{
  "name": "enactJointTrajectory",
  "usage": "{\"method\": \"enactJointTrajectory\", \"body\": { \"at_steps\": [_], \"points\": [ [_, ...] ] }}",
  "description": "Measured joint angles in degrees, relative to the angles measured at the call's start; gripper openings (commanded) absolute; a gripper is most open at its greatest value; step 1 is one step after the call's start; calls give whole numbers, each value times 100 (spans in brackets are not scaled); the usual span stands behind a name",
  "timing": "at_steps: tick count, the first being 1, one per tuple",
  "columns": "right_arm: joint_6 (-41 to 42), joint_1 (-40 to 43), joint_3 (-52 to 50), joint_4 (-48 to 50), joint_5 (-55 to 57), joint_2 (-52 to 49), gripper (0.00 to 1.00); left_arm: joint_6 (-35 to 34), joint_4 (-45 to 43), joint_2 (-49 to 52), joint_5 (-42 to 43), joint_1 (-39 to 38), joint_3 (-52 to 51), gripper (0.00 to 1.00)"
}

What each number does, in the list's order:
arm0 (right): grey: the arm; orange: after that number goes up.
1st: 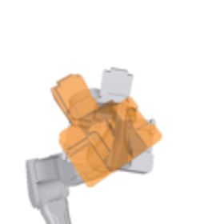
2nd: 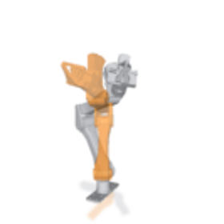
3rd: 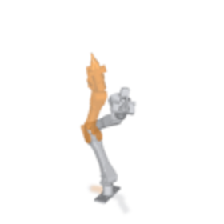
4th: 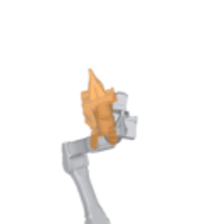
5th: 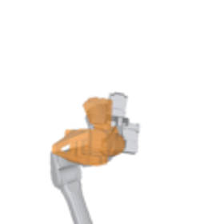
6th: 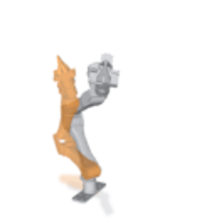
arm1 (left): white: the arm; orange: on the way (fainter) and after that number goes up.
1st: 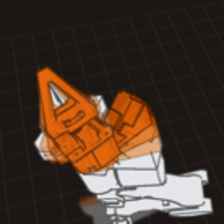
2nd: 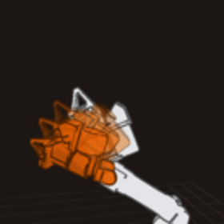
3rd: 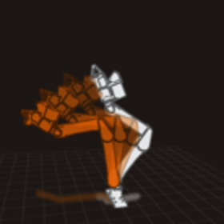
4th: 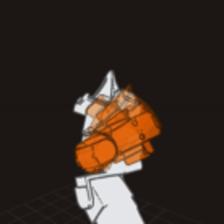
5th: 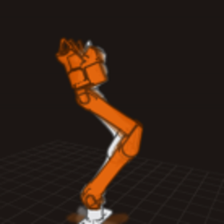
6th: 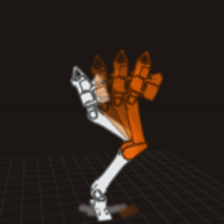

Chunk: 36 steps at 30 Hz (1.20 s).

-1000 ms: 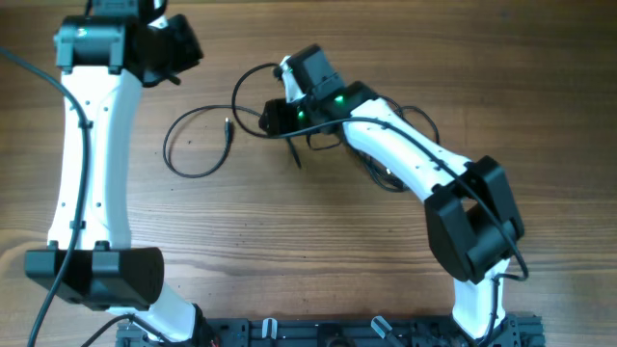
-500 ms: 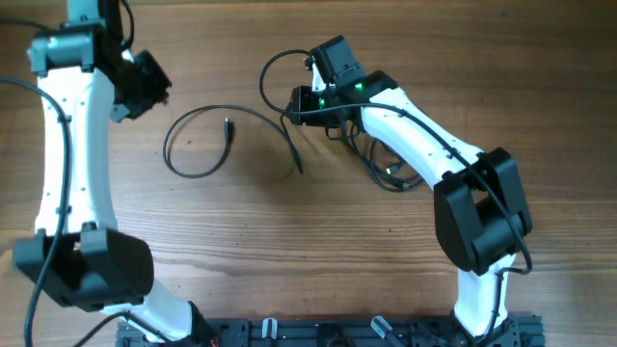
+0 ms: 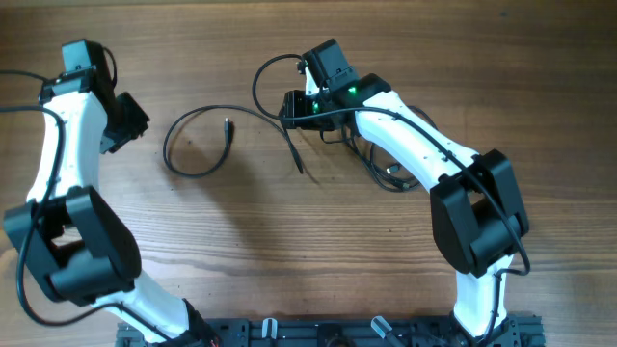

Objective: Untangle cables

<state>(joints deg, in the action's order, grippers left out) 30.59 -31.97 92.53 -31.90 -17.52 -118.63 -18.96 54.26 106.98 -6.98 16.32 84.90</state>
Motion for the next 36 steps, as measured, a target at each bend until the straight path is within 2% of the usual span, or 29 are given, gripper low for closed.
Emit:
{"method": "enactJointTrajectory", "body": {
  "at_steps": [7,19,30,32,36],
  "points": [
    [-85,-149,0,79,0,0,56,553,-332,612,50,2,-33,31],
    [-109,-190,0,107,0,0,56,758,-680,1012,293,-280,-59,34],
    [-109,-190,-2,114,0,-63,56,776,-699,1025,1058,-710,-63,38],
    [-109,-190,-2,114,0,-68,56,776,-717,1025,1073,-839,-63,42],
    [-109,-190,-2,109,0,-70,56,778,-852,1025,774,-984,-66,42]
  ]
}}
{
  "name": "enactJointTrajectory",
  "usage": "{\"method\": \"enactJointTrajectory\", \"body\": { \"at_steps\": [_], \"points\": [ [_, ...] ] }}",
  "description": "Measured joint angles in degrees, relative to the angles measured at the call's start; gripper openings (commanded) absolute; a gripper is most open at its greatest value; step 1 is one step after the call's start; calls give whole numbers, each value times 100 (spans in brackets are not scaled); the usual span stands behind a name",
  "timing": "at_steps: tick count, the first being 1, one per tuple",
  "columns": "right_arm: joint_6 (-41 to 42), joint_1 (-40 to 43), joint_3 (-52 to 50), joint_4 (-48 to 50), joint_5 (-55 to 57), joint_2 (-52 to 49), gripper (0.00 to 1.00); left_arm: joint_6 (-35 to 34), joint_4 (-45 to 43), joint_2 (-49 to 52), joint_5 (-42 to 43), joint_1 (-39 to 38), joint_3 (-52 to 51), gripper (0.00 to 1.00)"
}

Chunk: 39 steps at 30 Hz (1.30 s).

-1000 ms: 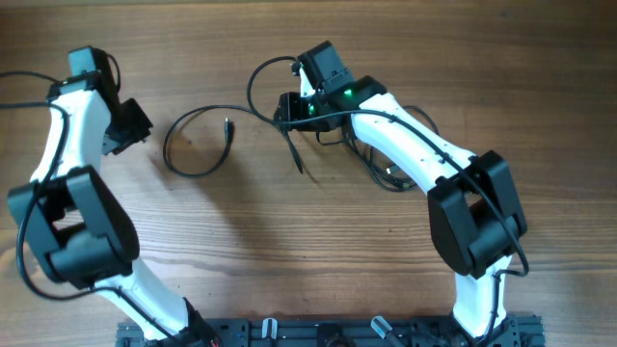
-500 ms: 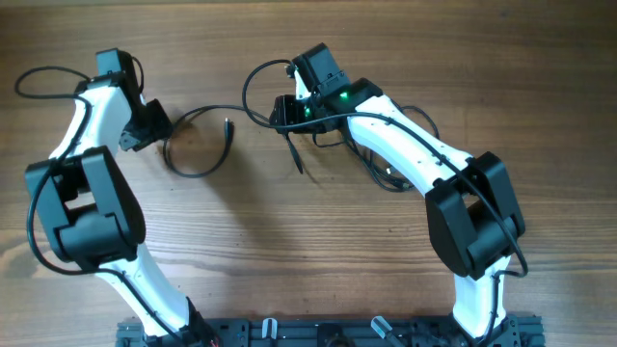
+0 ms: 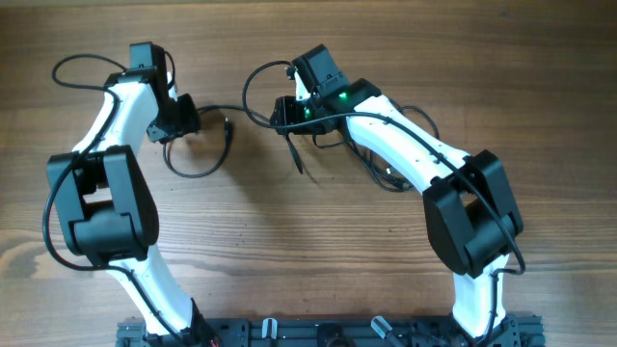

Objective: Untangle cables

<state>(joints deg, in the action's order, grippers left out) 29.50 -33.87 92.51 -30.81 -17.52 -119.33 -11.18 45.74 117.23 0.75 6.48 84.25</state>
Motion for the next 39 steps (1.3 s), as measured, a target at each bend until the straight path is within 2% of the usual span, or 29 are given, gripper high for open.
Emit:
{"method": "enactJointTrajectory", "body": {
  "at_steps": [3,7,10,15,26,31,39],
  "points": [
    [0,0,0,0,0,0,56,55,-203,0,-328,39,0,40],
    [0,0,0,0,0,0,56,476,-610,0,-610,254,-4,35],
    [0,0,0,0,4,0,56,732,-846,0,-575,433,-11,32],
    [0,0,0,2,4,0,56,1014,-728,87,-299,697,-11,24],
    [0,0,0,2,7,0,56,1132,-551,402,-118,708,-11,24],
    [2,0,0,2,4,0,56,1139,-111,398,289,678,28,25],
    [28,-2,0,4,4,0,56,951,466,409,1685,249,0,25]
  ]
}}
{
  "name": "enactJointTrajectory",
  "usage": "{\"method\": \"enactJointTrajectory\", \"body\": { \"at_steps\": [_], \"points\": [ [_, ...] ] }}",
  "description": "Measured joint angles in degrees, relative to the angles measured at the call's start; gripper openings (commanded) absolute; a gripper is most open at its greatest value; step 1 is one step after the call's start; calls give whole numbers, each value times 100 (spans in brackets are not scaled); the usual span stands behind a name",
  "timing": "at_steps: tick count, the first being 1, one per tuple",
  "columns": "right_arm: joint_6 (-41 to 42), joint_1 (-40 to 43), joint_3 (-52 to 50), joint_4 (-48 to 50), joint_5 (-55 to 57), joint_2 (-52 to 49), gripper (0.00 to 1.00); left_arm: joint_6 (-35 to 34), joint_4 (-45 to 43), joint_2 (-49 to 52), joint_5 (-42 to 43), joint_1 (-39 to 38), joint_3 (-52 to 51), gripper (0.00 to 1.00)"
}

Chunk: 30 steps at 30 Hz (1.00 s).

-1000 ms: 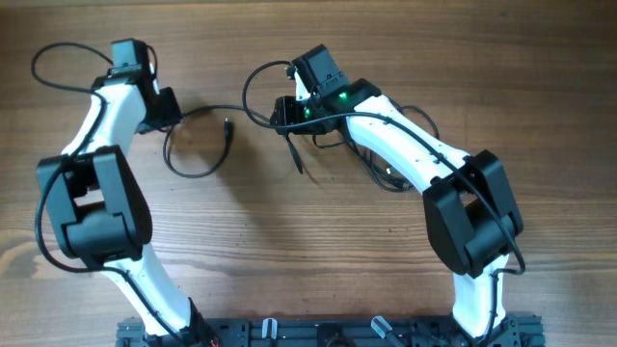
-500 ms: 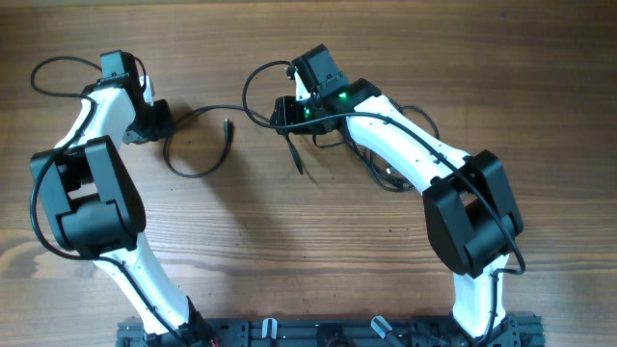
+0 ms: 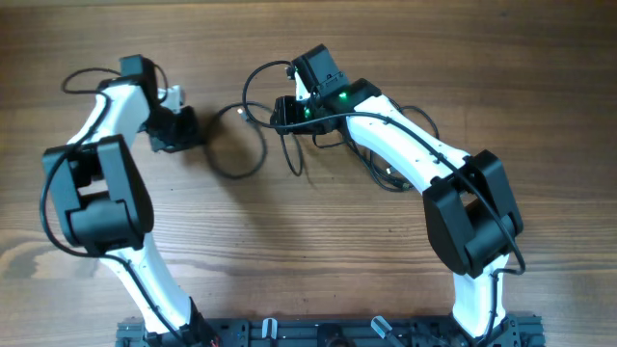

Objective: Untangle cables

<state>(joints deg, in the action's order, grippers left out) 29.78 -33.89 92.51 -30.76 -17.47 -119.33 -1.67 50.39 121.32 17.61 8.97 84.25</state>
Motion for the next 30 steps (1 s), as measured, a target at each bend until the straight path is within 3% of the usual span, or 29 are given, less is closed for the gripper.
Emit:
{"method": "enactJointTrajectory", "body": {
  "at_steps": [9,23,30],
  "points": [
    [63,-155,0,-2,0,-114,55,-319,-2,33,988,-529,-4,27],
    [232,-334,0,-282,-92,-295,54,-730,-63,35,1377,-748,-9,32],
    [-162,-586,0,-138,-66,-299,55,-772,-61,37,1777,-748,-9,32]
  ]
}}
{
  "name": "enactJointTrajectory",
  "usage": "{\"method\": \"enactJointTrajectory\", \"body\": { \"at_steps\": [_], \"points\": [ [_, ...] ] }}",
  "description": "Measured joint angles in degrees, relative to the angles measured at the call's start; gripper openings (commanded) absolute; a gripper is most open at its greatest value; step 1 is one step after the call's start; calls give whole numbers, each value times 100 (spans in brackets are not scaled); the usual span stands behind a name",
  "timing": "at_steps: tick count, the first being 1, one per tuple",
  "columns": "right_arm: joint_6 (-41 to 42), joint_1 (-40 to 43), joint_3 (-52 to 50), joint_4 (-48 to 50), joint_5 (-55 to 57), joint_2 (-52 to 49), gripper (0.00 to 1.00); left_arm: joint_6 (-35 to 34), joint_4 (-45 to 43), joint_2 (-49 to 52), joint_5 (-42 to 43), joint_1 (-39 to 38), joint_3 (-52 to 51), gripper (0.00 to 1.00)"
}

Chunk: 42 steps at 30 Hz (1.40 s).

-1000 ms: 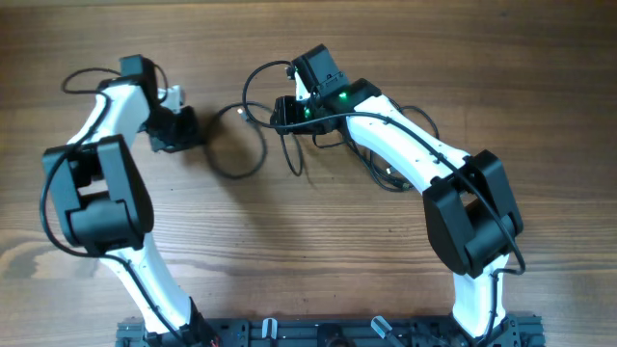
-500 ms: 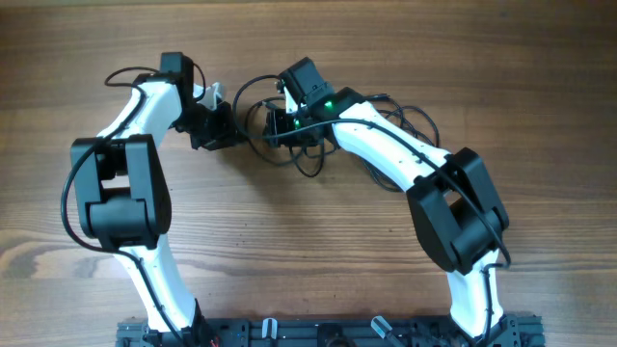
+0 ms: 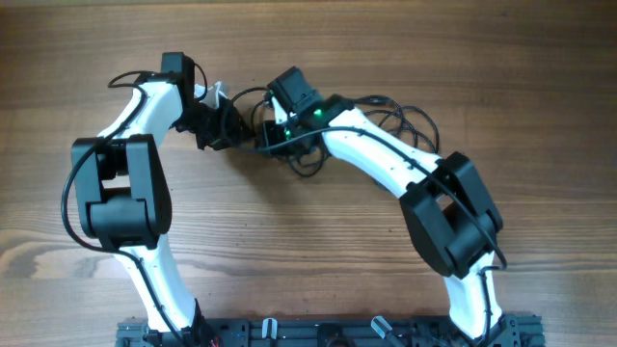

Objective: Untangle cables

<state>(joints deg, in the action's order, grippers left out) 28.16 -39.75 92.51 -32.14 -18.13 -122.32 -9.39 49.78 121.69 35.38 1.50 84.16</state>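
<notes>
Only the overhead view is given. A thin black cable lies bunched in small loops just below the two grippers, and more black loops show beyond the right arm. My right gripper sits at the bunch, and the cable runs into it, so it appears shut on it. Close to its left is my left gripper, pointing right, with a white part sticking up beside it. Its fingers are hidden from above. Where the cable ends lie cannot be made out.
The wooden table carries both arms, which meet at the upper middle. Each arm's own black lead arcs over its wrist. The black mounting rail runs along the near edge.
My left gripper has moved right, from beside the open loop to right next to the right gripper. The right gripper shifted left and nearer. The open loop is gone, bunched under the grippers.
The cable first lay in a wide loop left of the right gripper, with the left arm far off at the left. Then the left gripper was at the loop. The loop then lay further right. Now both grippers meet and the cable is bunched between and below them.
</notes>
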Motion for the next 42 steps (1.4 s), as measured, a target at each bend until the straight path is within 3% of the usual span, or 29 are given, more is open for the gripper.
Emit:
{"method": "enactJointTrajectory", "body": {
  "at_steps": [13,23,27,28,29,32,35,39,42],
  "points": [
    [-144,-109,0,549,387,-413,49,-2,66,0,127,48,-2,31],
    [-70,-109,0,638,529,-413,5,-17,79,0,205,160,-2,31],
    [-61,-109,0,713,459,-413,5,-20,76,0,208,164,-2,31],
    [-59,-109,0,715,446,-413,12,-20,72,0,208,162,-2,31],
    [-59,-109,0,715,442,-413,18,-20,66,0,208,162,-2,28],
    [-61,-109,0,717,422,-413,22,-28,57,0,205,168,-2,14],
    [-37,-109,0,719,435,-413,23,-140,55,0,83,240,-7,12],
    [0,-144,0,763,557,-413,25,-492,31,2,-299,612,-7,27],
    [11,-227,0,876,713,-417,26,-704,-13,2,-468,1071,-9,32]
  ]
}}
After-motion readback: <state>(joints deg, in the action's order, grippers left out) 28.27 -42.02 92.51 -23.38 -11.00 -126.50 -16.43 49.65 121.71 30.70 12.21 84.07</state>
